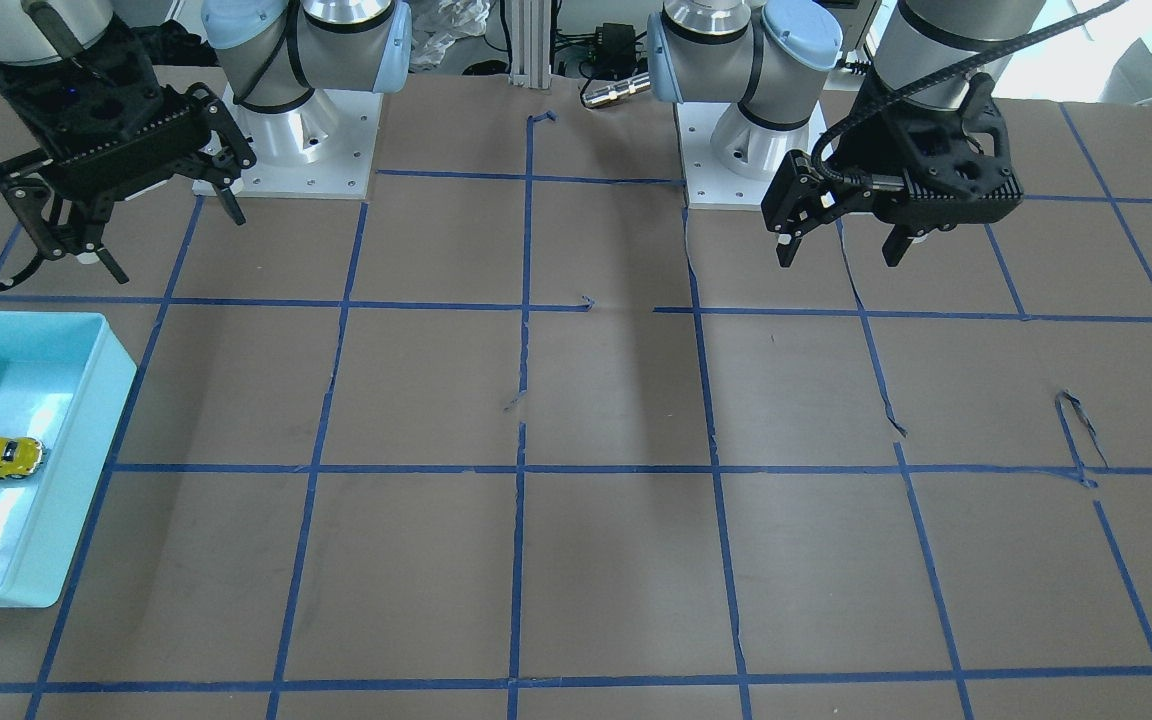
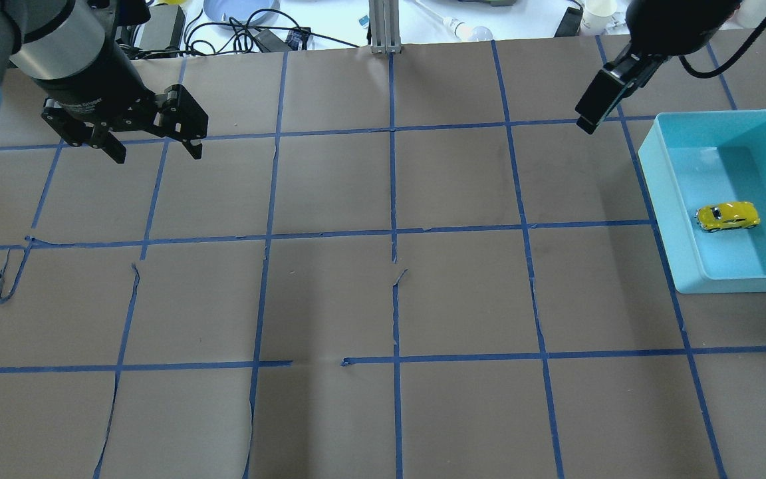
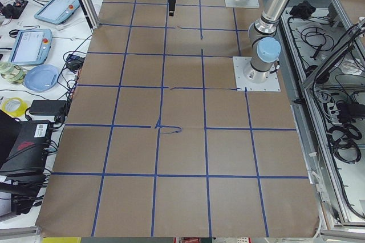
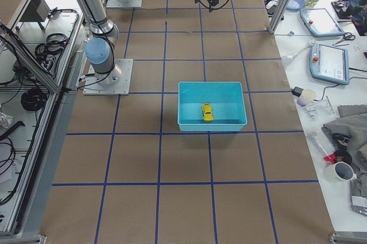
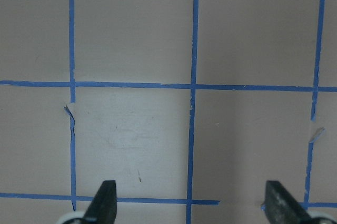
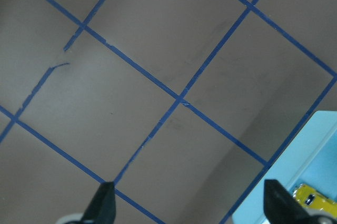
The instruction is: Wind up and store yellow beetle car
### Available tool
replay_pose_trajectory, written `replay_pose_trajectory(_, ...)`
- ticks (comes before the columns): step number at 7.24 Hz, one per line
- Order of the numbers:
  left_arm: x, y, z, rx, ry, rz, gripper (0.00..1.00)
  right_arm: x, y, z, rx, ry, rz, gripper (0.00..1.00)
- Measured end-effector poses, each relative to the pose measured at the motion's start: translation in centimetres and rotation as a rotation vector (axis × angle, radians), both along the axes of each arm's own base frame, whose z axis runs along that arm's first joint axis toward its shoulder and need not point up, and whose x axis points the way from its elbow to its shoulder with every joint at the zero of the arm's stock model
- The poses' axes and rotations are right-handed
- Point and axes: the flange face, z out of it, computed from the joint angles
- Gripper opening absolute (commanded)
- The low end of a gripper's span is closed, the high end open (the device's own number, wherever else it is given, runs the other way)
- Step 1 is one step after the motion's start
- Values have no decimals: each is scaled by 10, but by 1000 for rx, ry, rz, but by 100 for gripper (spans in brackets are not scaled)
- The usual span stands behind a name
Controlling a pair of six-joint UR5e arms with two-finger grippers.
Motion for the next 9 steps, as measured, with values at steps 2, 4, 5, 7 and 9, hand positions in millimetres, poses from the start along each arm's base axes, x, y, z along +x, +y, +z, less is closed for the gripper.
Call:
replay_pose_trajectory(2, 0, 0, 0, 0, 0, 1, 100, 18, 2, -4, 18, -26, -260, 100)
replay_pose_trajectory(4, 1, 0, 0, 0, 1, 2, 100, 29, 2, -8, 30, -36, -422, 100)
replay_pose_trajectory(5, 1, 0, 0, 0, 1, 2, 100, 30, 2, -9, 33, -36, -454, 100)
replay_pose_trajectory(7, 1, 0, 0, -1, 1, 2, 100, 31, 0, -11, 38, -37, -498, 100)
replay_pose_trajectory(9, 1, 0, 0, 0, 1, 2, 100, 31, -2, -13, 41, -37, -543, 100)
